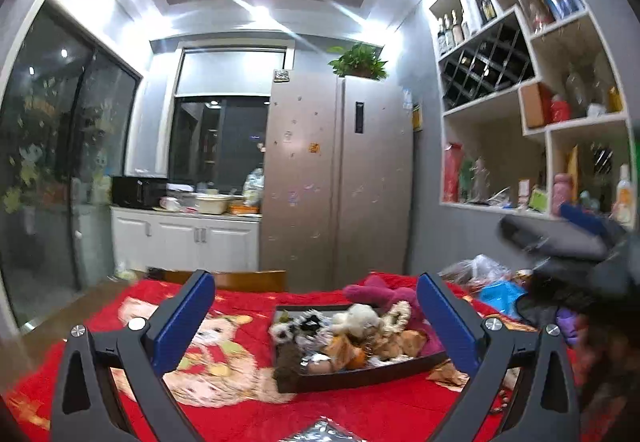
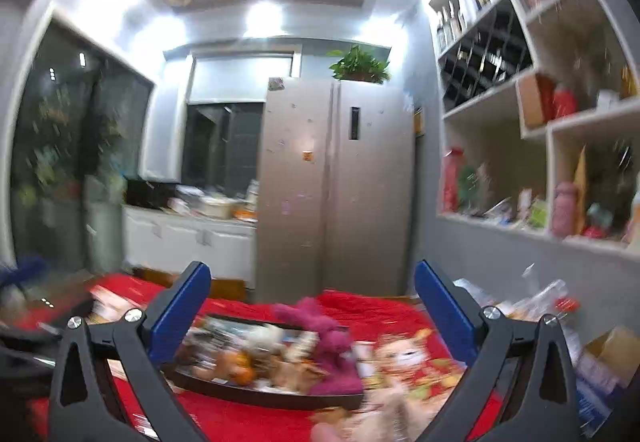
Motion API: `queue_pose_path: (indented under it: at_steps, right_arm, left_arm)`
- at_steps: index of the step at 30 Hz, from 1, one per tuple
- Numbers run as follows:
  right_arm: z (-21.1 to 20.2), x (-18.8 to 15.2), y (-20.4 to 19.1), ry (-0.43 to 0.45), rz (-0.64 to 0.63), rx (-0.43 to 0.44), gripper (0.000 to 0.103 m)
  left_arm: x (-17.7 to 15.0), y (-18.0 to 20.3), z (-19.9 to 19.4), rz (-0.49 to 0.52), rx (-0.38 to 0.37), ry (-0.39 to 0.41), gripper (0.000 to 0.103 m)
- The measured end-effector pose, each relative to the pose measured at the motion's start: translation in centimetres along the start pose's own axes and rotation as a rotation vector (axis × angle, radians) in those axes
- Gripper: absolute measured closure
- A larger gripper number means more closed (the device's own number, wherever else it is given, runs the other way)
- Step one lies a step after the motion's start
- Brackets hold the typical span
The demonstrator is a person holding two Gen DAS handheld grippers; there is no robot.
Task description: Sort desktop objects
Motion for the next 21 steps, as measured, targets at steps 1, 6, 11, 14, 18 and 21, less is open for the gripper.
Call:
queue_pose_path:
  at_steps: [1, 6, 11, 14, 18, 21]
  right_arm:
    - [0.8, -1.4, -0.3, -0.011, 0.001, -0.004, 0.0]
    - [4.2, -8.0, -0.4, -0.117, 0.145, 0.104, 0.0]
    - [5.0, -12.6, 0.2, -0.18, 0.091, 0.005, 0.0]
    - [6.3, -14.4, -0.4, -0.272, 0.134, 0.075, 0.0]
    - [6.4, -15.5, -2.3, -0.288, 0.063, 0.124, 0.0]
    - [5.4, -15.1, -2.8, -0.245, 0.039, 0.138, 0.0]
  left_arm:
    - [-0.9, -0.2, 0.4, -0.011, -0.009, -0.014, 0.0]
    - [-4.9, -1.2, 2.0, -0.017, 0.054, -0.092, 0.0]
    - [-7.0, -2.2, 3.1, -0.073, 0.108, -0.134, 0.0]
    - [-7.8, -1.7, 3.3, 0.003, 0.138, -0.137, 0.0]
    - [-9.2, -0.6, 3.6, 0.075, 0.15, -0.172, 0.0]
    - [-9.6, -0.8, 4.2, 0.073, 0.172, -0.201, 0.0]
Point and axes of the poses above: each gripper's, at about its wrist camera, not at the fingertips, and z roughly the way its jaws point, y to its right, x to its top, the point moved 6 cm from there along z, roughly the way its jaws point
